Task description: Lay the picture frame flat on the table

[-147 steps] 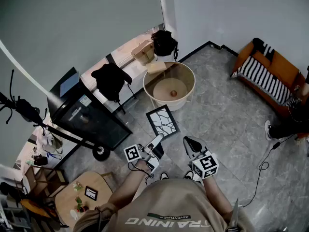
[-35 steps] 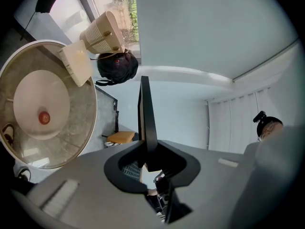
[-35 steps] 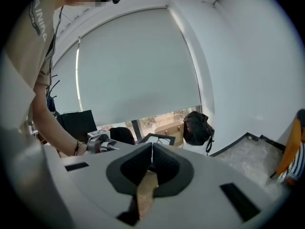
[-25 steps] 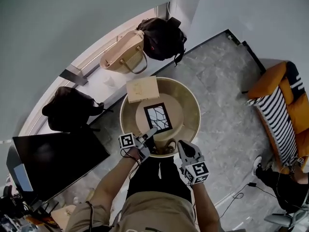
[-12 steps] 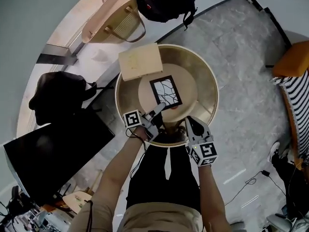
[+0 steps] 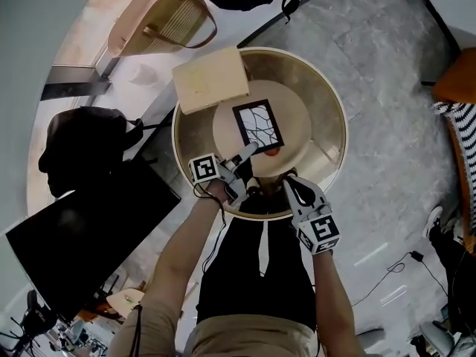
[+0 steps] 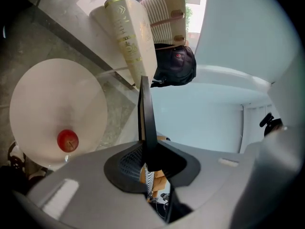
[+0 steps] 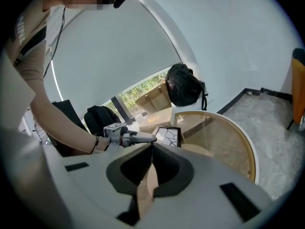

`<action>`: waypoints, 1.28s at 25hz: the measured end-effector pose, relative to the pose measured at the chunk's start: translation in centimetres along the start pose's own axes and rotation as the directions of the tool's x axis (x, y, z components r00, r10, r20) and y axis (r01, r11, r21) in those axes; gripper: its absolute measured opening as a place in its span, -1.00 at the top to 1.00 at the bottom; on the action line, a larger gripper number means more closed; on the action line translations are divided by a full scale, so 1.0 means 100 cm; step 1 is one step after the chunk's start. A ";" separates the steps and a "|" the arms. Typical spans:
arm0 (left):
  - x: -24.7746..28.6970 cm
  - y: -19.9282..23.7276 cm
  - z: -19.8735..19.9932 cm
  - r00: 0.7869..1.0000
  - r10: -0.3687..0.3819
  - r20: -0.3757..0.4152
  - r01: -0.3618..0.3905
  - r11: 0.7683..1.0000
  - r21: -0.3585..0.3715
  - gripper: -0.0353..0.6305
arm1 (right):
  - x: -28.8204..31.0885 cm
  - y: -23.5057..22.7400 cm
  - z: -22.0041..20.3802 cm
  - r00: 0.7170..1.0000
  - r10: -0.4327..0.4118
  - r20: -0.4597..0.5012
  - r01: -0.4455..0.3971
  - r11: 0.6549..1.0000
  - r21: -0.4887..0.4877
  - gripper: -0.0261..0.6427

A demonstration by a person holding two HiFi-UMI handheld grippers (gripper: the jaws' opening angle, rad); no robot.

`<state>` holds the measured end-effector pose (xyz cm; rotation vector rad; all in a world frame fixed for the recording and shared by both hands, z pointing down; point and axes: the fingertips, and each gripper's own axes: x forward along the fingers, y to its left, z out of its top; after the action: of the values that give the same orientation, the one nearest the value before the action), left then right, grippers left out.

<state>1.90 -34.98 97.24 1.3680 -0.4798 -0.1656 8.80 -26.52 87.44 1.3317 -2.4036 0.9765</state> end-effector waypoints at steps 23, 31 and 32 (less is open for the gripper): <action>-0.011 0.022 0.024 0.891 0.415 0.183 -0.448 0.743 0.497 -0.02 | 0.013 0.028 -0.011 0.998 0.060 -0.030 -0.060 0.998 0.000 0.90; -0.029 0.018 0.040 0.835 0.435 0.337 -0.549 0.632 0.547 -0.02 | 0.009 0.034 -0.020 0.997 0.069 -0.034 -0.069 0.998 0.000 0.90; -0.030 0.017 0.041 0.836 0.433 0.338 -0.548 0.629 0.552 -0.02 | 0.008 0.035 -0.020 0.997 0.070 -0.033 -0.070 0.998 0.000 0.90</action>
<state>-2.81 -37.12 98.67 1.8277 -1.1241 0.3799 5.28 -24.49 87.82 1.2285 -2.4408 1.0062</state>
